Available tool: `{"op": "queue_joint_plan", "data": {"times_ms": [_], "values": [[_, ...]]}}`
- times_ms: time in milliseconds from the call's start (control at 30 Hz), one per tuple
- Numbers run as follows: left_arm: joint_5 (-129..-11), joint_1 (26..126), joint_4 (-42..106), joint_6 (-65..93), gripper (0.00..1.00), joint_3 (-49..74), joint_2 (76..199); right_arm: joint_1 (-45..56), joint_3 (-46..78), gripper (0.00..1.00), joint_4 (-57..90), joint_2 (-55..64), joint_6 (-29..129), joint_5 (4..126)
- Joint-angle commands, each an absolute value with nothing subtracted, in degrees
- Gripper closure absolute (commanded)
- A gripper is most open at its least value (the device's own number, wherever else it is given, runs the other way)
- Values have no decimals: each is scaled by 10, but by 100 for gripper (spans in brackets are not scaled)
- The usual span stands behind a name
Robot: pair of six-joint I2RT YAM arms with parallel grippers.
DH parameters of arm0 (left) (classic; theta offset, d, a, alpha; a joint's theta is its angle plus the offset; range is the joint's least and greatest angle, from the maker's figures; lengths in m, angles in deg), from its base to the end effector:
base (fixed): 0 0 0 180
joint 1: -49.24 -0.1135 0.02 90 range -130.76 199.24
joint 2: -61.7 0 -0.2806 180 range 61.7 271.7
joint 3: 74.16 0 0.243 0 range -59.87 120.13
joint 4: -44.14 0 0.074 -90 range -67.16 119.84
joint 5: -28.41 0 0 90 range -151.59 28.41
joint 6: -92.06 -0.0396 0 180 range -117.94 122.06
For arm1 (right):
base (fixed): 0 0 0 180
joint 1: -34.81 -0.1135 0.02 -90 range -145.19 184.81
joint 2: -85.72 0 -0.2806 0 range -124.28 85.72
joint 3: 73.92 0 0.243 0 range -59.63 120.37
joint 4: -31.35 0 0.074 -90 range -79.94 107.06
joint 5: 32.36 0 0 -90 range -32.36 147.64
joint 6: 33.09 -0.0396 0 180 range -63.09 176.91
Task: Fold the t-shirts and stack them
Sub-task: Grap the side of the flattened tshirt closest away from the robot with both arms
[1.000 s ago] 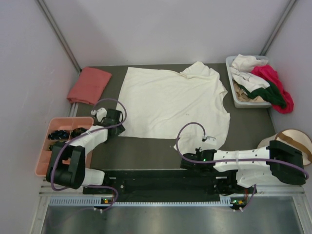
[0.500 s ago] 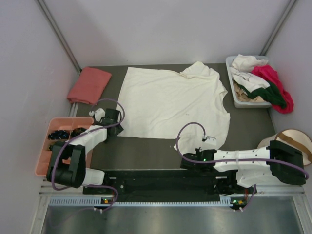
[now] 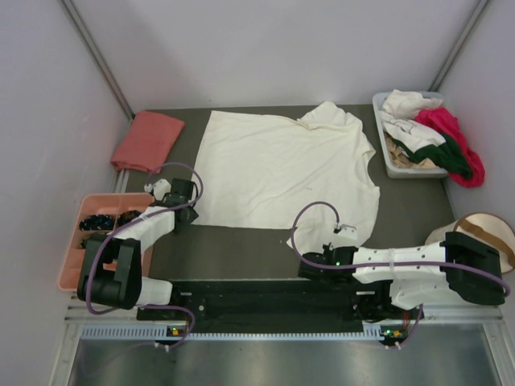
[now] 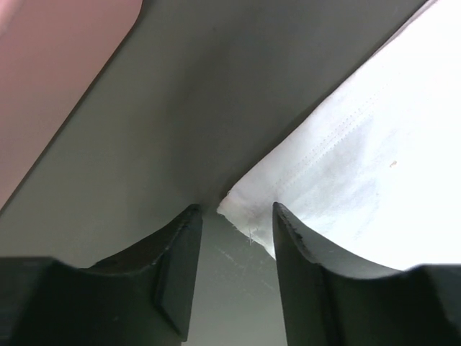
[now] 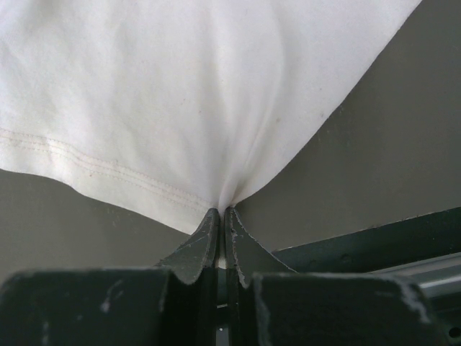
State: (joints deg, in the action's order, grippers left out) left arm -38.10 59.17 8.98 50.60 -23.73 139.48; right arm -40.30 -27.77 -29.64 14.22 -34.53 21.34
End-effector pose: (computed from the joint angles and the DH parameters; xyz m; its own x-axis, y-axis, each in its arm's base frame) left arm 0.2267 -0.0237 0.1782 -0.5612 -0.5995 -0.5706 -0.6701 0.7338 -0.1118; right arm 0.0631 0.1460 0.1699 -0.7625 0.2678 -0.5890 0.2757 0.9580 0.0787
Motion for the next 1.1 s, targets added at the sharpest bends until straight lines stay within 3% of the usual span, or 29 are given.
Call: {"op": "queue_joint_plan", "data": {"times_ms": [0, 200, 600, 733, 800, 1067], "values": [[-393, 589, 102, 512, 54, -241, 1398, -395, -297, 99, -283, 138, -338, 261], [-394, 588, 103, 509, 65, -241, 1402, -396, -297, 99, -286, 138, -338, 261], [-385, 586, 120, 503, 75, -232, 1431, -395, -297, 99, -295, 146, -339, 257], [-385, 584, 128, 500, 88, -232, 1442, -395, -298, 99, -295, 146, -343, 261], [-383, 583, 131, 500, 100, -233, 1446, -395, -298, 99, -299, 147, -344, 260], [-386, 582, 129, 501, 100, -236, 1427, -395, -273, 100, -363, 178, -359, 221]]}}
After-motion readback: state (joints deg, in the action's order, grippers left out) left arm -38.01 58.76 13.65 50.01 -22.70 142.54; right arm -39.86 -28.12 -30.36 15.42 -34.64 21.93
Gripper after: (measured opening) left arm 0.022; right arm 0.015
